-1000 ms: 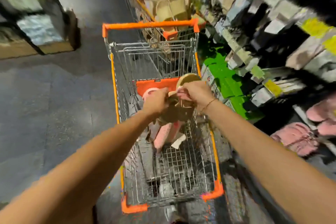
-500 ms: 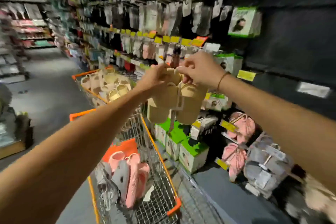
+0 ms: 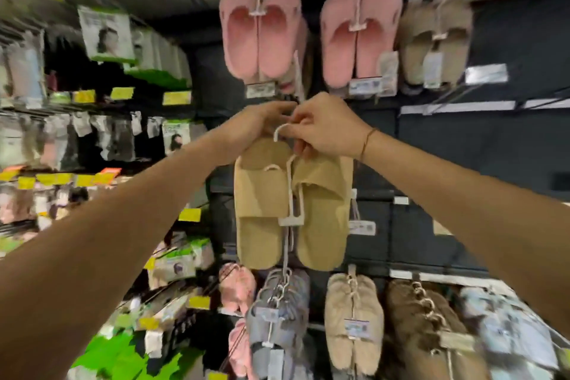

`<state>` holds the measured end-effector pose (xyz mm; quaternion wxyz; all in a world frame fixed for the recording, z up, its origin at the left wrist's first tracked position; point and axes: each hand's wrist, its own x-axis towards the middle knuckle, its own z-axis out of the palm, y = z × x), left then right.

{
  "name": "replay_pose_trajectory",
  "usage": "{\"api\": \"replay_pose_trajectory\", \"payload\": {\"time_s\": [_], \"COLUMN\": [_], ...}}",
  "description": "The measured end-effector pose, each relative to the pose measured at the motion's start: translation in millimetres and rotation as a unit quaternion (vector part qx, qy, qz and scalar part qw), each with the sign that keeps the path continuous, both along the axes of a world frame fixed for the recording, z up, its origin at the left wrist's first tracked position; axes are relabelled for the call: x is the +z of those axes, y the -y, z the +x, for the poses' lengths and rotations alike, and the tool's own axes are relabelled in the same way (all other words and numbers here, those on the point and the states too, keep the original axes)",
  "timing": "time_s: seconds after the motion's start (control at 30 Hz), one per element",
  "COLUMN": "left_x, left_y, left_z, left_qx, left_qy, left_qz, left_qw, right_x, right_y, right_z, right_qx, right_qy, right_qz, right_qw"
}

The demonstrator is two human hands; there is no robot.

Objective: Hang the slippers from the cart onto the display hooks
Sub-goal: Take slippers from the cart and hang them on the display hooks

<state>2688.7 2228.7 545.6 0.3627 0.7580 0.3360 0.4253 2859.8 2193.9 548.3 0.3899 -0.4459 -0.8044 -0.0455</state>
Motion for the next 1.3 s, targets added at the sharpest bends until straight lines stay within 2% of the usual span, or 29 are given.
{"api": "replay_pose_trajectory", "payload": {"time_s": [0.07, 0.17, 0.27, 0.37, 0.53, 0.67, 0.73, 0.8, 0.9, 0.97, 1.1, 1.23, 1.3], "left_x": [12.2, 20.5, 26.4, 39.7, 75.1, 92.5, 96.8, 98.9, 105.0, 103.7, 96.4, 95.3, 95.6], "left_y": [-3.7, 1.0, 2.8, 3.5, 27.0, 47.5, 60.4, 67.3, 62.5, 58.3, 67.0, 73.6, 74.3], "left_z": [61.3, 144.7, 212.0, 256.2, 285.5, 306.3, 319.1, 325.1, 335.0, 340.3, 354.9, 359.0, 363.8], "left_qx": [-0.029, -0.055, -0.12, -0.114, -0.157, -0.139, -0.125, -0.122, -0.188, -0.214, -0.198, -0.211, -0.205], "left_qy": [0.02, -0.029, -0.024, -0.033, -0.05, -0.077, -0.14, -0.159, -0.186, -0.182, -0.147, -0.2, -0.196], "left_qz": [-0.011, 0.039, 0.044, 0.075, 0.084, 0.092, 0.13, 0.133, 0.134, 0.136, 0.167, 0.163, 0.18], "left_qw": [0.999, 0.997, 0.992, 0.99, 0.983, 0.983, 0.974, 0.971, 0.955, 0.95, 0.955, 0.943, 0.942], "right_x": [7.2, 14.8, 25.8, 39.1, 58.4, 56.1, 53.5, 53.6, 55.9, 57.6, 58.4, 53.3, 51.7], "right_y": [6.4, 17.3, 28.7, 46.2, 76.2, 102.8, 117.6, 129.7, 142.9, 149.2, 154.7, 154.7, 153.7], "right_z": [55.7, 130.2, 188.6, 225.5, 256.0, 273.0, 278.0, 278.7, 284.1, 288.6, 298.4, 308.3, 314.8], "right_qx": [-0.035, -0.089, -0.145, -0.17, -0.208, -0.261, -0.277, -0.281, -0.289, -0.297, -0.315, -0.326, -0.322], "right_qy": [0.0, -0.014, 0.0, 0.01, 0.025, -0.004, -0.003, 0.005, 0.012, 0.011, 0.004, -0.001, -0.014], "right_qz": [0.025, 0.05, 0.091, 0.108, 0.179, 0.211, 0.208, 0.204, 0.204, 0.194, 0.169, 0.138, 0.137], "right_qw": [0.999, 0.995, 0.985, 0.979, 0.961, 0.942, 0.938, 0.938, 0.935, 0.935, 0.934, 0.935, 0.937]}}
